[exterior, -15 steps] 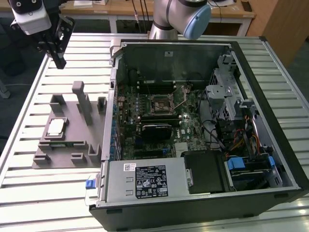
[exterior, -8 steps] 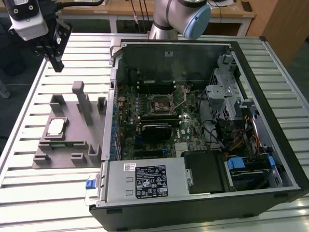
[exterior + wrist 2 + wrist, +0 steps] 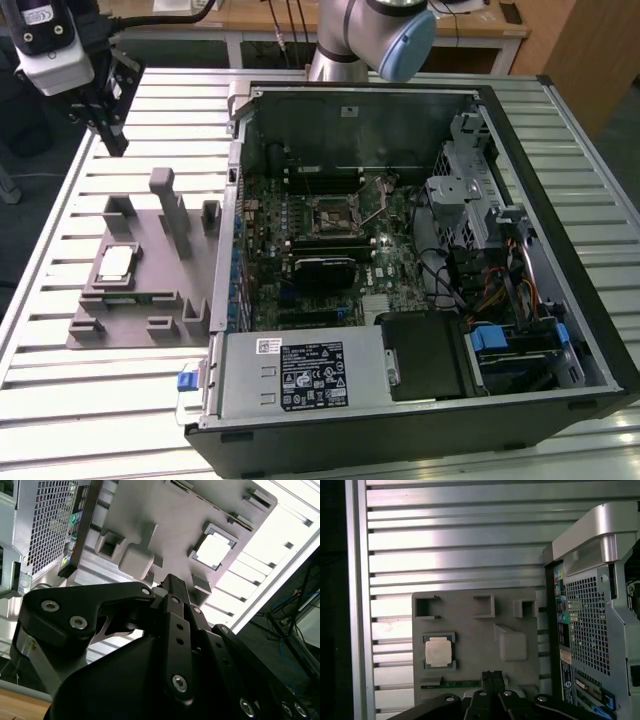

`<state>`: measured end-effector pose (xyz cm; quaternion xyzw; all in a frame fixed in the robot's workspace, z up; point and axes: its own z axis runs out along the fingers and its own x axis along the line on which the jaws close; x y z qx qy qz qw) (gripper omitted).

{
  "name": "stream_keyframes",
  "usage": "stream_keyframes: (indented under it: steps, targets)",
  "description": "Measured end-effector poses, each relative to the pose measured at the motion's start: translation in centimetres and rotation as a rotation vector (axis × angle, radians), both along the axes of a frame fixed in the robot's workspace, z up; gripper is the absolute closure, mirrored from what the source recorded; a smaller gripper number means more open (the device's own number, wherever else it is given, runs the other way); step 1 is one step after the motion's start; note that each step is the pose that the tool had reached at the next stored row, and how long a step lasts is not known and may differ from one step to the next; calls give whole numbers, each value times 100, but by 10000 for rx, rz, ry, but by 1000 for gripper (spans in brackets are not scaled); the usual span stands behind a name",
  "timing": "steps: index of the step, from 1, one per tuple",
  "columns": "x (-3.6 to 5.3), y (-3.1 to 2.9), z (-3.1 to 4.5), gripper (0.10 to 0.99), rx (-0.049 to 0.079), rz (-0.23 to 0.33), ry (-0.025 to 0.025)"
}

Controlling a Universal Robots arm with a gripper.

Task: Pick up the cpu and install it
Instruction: 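Reach for the cpu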

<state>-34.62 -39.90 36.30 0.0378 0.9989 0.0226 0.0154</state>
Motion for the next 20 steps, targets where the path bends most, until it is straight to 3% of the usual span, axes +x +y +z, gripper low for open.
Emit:
stream_keyframes:
  steps: [20]
  targets:
    - [-190,0,-247,980,0,0,0]
